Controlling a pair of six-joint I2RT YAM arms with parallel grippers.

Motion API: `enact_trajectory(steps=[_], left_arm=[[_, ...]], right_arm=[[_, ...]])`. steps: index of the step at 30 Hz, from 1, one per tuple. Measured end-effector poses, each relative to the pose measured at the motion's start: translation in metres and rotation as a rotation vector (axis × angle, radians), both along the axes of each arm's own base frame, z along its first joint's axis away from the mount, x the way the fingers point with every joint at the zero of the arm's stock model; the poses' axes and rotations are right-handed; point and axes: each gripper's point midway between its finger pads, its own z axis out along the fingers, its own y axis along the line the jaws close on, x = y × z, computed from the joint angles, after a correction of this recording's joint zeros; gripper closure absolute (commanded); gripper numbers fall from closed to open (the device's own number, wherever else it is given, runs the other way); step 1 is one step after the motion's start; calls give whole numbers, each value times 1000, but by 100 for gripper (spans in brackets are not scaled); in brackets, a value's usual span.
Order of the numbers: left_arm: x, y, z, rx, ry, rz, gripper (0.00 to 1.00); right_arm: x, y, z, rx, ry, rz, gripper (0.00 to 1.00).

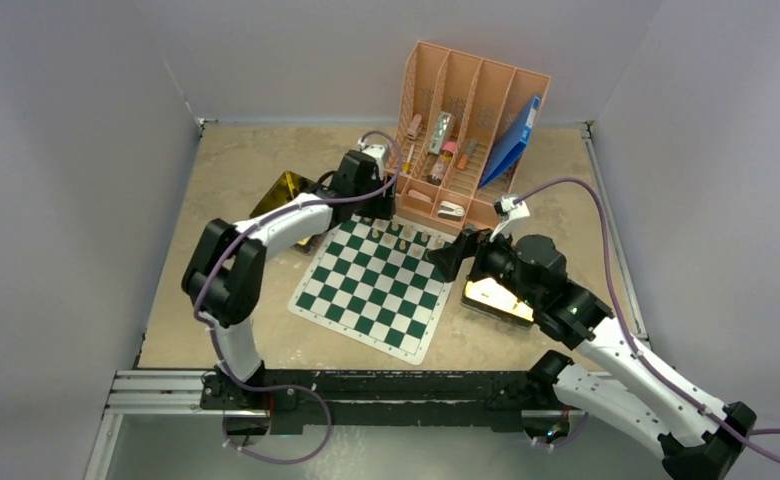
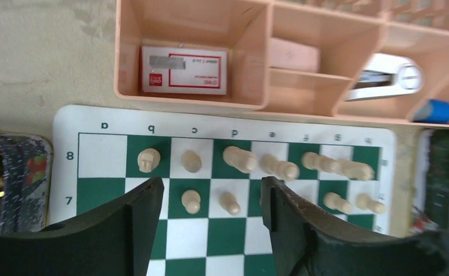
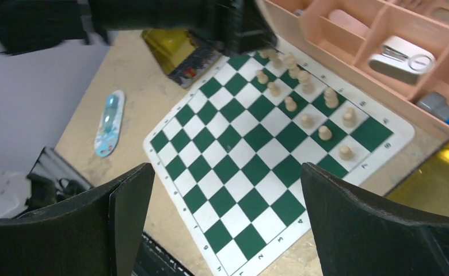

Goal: Set up the chess pieces on the board
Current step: Place the chess piece on the chessboard.

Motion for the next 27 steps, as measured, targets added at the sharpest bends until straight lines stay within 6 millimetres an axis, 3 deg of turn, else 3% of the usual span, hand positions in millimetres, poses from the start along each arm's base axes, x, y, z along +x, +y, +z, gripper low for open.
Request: enact_trajectory(steps=[4, 9, 13, 16, 20, 23, 27], left_arm=[[-10, -1, 52, -69, -56, -22, 33], [-36, 3, 138, -183, -171, -66, 31], [-75, 13, 178, -252, -210, -130, 24], [-108, 20, 178, -286, -195, -184, 21], [-151, 32, 144, -295, -104, -230, 20], [-175, 44, 117, -277, -25, -228, 20], [-195, 45, 114, -295, 9, -279, 20]], right_arm=[[10, -9, -10, -5, 50, -100, 1], [25, -14, -27, -13, 124, -209, 3], [42, -19, -52, -85, 213, -319, 20], [51, -26, -66, -126, 260, -404, 31], [63, -47, -77, -137, 311, -536, 43], [78, -77, -84, -116, 357, -668, 47], [93, -119, -96, -73, 416, -850, 52]])
